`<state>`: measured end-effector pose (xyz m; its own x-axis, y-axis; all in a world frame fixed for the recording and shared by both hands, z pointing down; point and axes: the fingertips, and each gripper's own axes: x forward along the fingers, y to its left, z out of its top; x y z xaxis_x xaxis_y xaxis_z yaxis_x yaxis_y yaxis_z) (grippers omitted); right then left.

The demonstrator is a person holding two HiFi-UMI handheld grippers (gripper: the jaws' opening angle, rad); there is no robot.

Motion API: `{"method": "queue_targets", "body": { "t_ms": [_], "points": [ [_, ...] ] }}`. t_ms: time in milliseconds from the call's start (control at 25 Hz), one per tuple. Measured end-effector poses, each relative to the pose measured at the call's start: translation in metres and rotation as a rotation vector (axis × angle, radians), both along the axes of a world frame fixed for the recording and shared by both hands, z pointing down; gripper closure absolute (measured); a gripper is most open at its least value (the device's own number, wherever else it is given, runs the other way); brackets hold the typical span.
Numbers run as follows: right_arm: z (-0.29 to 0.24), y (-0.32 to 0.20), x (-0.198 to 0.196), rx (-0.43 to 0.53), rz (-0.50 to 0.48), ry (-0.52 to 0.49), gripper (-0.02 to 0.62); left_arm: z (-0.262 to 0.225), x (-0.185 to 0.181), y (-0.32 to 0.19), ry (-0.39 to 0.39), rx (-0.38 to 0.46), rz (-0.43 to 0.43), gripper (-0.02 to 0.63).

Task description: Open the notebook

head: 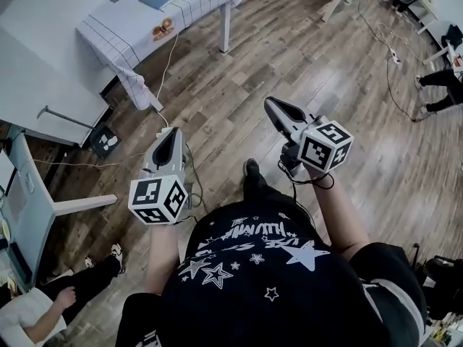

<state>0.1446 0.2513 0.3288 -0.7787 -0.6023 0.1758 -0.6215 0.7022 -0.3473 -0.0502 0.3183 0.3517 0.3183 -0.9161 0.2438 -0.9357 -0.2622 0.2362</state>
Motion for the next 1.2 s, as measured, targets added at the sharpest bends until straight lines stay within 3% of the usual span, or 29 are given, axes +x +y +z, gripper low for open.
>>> {"method": "queue_targets", "body": {
  "t_ms": [680, 1000, 1200],
  "points": [
    [0.004, -0.132, 0.051, -0.034, -0.046, -0.061, 0.578, -0.008, 0.056, -0.116, -0.053, -0.023, -0.052, 0.598],
    [0.014, -0.164, 0.062, -0.057, -0.134, -0.068, 0.578, -0.008, 0.082, -0.140, -0.083, -0.021, -0.113, 0.598],
    [0.025, -0.172, 0.057, -0.082, -0.164, -0.071, 0.578, -0.010, 0.079, -0.143, -0.097, -0.016, -0.153, 0.598]
  ]
}}
